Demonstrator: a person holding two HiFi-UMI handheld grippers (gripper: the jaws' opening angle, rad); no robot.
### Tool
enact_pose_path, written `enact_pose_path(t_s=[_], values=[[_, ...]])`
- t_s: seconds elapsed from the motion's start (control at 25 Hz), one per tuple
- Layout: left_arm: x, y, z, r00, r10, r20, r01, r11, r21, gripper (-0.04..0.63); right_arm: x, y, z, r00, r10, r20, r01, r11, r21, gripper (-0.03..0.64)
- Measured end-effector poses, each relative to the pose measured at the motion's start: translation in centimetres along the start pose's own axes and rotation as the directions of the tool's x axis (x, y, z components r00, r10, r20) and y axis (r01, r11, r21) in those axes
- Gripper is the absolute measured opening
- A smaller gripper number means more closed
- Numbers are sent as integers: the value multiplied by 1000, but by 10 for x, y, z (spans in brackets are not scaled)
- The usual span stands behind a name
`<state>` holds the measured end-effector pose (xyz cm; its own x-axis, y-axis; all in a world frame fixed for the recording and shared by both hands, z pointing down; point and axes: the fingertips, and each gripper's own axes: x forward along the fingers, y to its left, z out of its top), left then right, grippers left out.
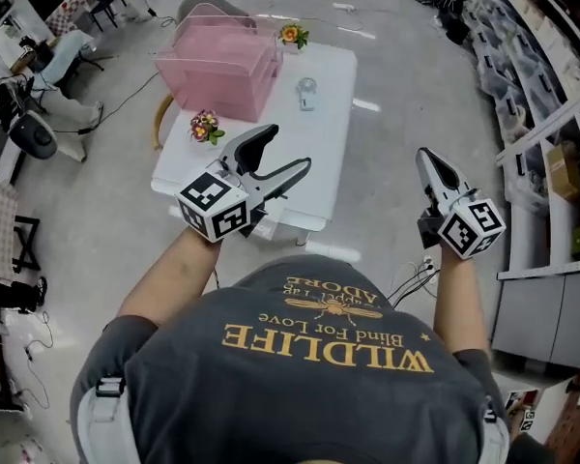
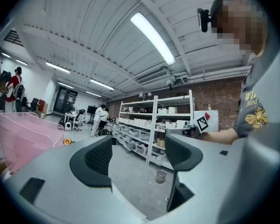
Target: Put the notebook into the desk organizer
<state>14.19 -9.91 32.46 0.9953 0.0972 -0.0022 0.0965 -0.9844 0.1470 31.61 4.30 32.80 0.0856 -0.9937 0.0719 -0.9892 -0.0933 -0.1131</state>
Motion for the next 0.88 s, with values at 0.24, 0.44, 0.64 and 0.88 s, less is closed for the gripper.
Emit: enact_pose_path(t_s=[0.24, 0.44, 0.64, 0.88], values=[[53, -1, -1, 995, 100, -13, -101, 994, -32, 350, 27, -59, 8, 993, 117, -4, -117, 993, -15, 2], [63, 18, -9, 995, 92, -46, -93, 995, -19, 347, 60, -71, -6, 991, 133, -15, -133, 991, 11, 0], [56, 51, -19, 997, 50, -52, -52, 998, -41, 344, 96, -48, -4, 989, 137, -55, -139, 990, -25, 0], [31, 81, -43, 990, 129, -54, -135, 983, -126, 337, 126, -34, -2, 978, 176, -115, -183, 982, -47, 0]])
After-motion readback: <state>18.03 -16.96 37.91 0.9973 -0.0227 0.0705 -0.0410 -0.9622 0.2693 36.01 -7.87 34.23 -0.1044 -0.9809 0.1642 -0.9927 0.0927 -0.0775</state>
